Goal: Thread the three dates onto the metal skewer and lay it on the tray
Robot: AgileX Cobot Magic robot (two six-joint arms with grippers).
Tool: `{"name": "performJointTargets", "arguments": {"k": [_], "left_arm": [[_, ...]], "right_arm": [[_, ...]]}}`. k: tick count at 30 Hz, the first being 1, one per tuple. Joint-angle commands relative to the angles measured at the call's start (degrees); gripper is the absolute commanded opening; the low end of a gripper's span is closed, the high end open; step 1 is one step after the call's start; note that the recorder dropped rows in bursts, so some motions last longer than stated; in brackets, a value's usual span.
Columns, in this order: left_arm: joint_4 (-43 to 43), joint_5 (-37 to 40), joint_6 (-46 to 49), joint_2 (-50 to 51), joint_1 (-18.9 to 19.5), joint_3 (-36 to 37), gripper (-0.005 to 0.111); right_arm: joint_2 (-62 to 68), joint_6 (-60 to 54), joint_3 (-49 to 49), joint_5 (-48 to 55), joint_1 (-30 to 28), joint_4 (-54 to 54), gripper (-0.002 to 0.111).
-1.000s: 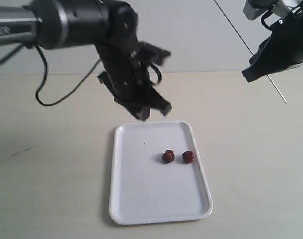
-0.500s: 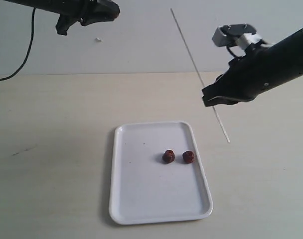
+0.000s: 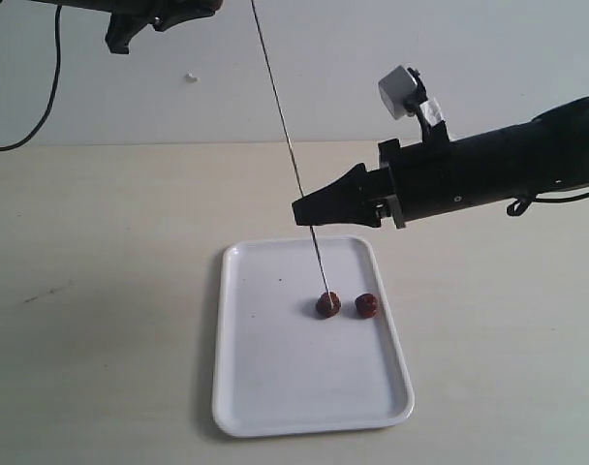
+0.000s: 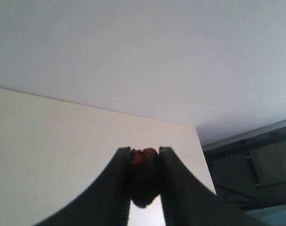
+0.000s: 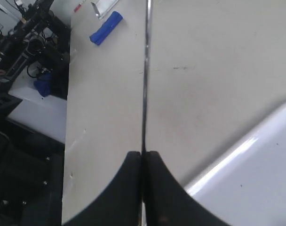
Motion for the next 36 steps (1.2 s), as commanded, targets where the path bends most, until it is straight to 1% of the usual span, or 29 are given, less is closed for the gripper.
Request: {"name": "performJointTargets", "arguments": {"k": [1, 10, 18, 21, 26, 36], "left_arm": [[-0.95, -0.3, 0.4, -0.01, -0.12, 0.18, 0.02], [-1.07, 1.29, 1.83, -0.01, -1.18, 0.18, 0.02], [-0.95, 3.61, 4.85, -0.01, -1.16, 0.18, 0.02], [-0.95, 3.85, 6.07, -0.01, -1.16, 0.18, 0.02], [-1.06, 3.85, 7.77, -0.01, -1.16, 0.18, 0.02], [-1.06, 5.19, 8.73, -0.01, -1.16, 0.18, 0.02]], "right_arm": [[2.01, -1.23, 0.11, 1.2, -0.27, 3.28, 0.0], [3.74, -1.69, 0.01, 1.2, 0.02, 7.66, 0.0], [3.74, -1.37, 0.01, 1.2, 5.47, 9.61, 0.0], [3.74, 0.0, 0.01, 1.2, 6.44, 9.61, 0.0], [4.2, 1.87, 0.01, 1.2, 6.42, 11.2, 0.0], [4.54, 1.81, 0.01, 1.2, 6.42, 11.7, 0.0]]}}
